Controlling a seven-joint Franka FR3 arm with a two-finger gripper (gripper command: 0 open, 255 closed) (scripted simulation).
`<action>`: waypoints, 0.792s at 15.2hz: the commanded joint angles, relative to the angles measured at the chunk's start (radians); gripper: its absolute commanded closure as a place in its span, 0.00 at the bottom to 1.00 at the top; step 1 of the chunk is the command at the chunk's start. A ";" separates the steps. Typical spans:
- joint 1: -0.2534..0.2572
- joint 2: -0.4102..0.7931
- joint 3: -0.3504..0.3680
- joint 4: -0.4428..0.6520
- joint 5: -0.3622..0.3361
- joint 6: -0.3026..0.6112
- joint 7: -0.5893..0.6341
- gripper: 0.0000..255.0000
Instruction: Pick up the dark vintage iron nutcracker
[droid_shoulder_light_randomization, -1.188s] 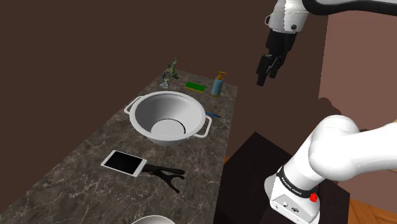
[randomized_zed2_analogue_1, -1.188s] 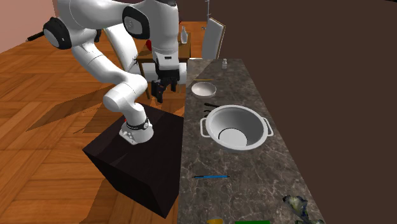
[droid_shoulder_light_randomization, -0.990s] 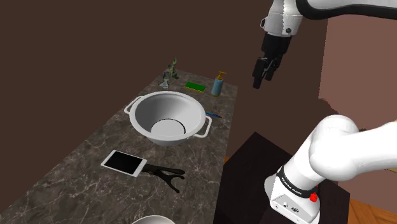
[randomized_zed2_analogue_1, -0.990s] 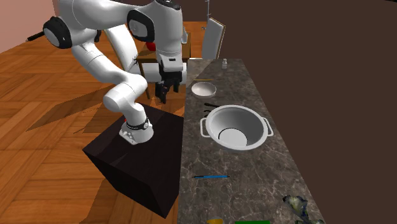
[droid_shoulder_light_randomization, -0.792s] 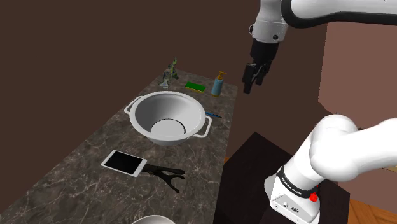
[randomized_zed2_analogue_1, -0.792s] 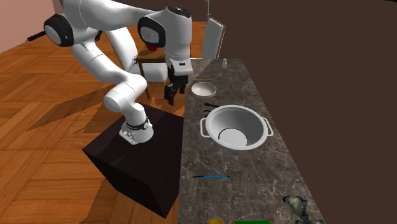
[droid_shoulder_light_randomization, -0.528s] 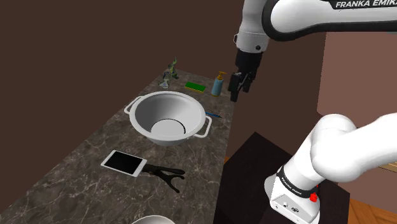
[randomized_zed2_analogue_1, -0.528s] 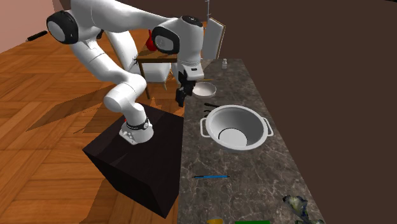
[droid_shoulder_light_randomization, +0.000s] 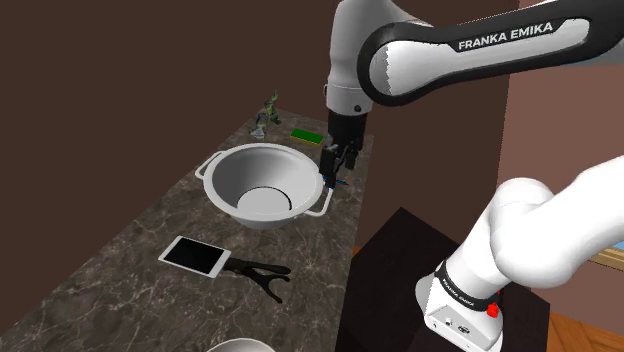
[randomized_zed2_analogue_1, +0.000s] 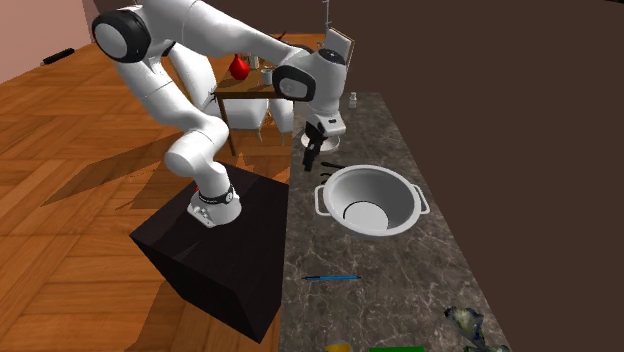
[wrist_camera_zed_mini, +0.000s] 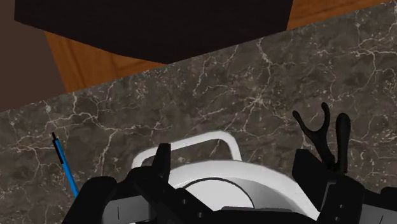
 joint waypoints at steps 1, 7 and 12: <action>0.017 0.067 0.023 0.013 0.013 0.052 0.008 0.00; 0.064 0.264 0.090 0.081 0.033 0.170 0.039 0.00; 0.102 0.435 0.139 0.165 0.025 0.249 0.071 0.00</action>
